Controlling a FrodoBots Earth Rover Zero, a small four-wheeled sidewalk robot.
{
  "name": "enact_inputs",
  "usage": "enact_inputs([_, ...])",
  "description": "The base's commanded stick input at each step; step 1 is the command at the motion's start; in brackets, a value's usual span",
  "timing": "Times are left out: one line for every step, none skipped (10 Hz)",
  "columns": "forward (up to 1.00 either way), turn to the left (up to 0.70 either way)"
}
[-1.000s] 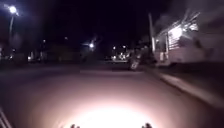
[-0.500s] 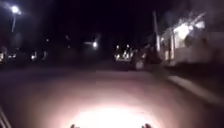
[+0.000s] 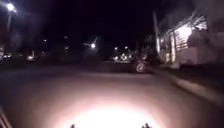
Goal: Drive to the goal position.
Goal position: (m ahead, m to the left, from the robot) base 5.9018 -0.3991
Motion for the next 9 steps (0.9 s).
enact_inputs([0.85,-0.34])
enact_inputs([0.85,-0.04])
enact_inputs([0.85,0.00])
enact_inputs([0.85,0.00])
enact_inputs([0.85,0.00])
enact_inputs([0.85,0.00])
enact_inputs([0.85,0.00])
enact_inputs([0.85,0.00])
enact_inputs([0.85,0.00])
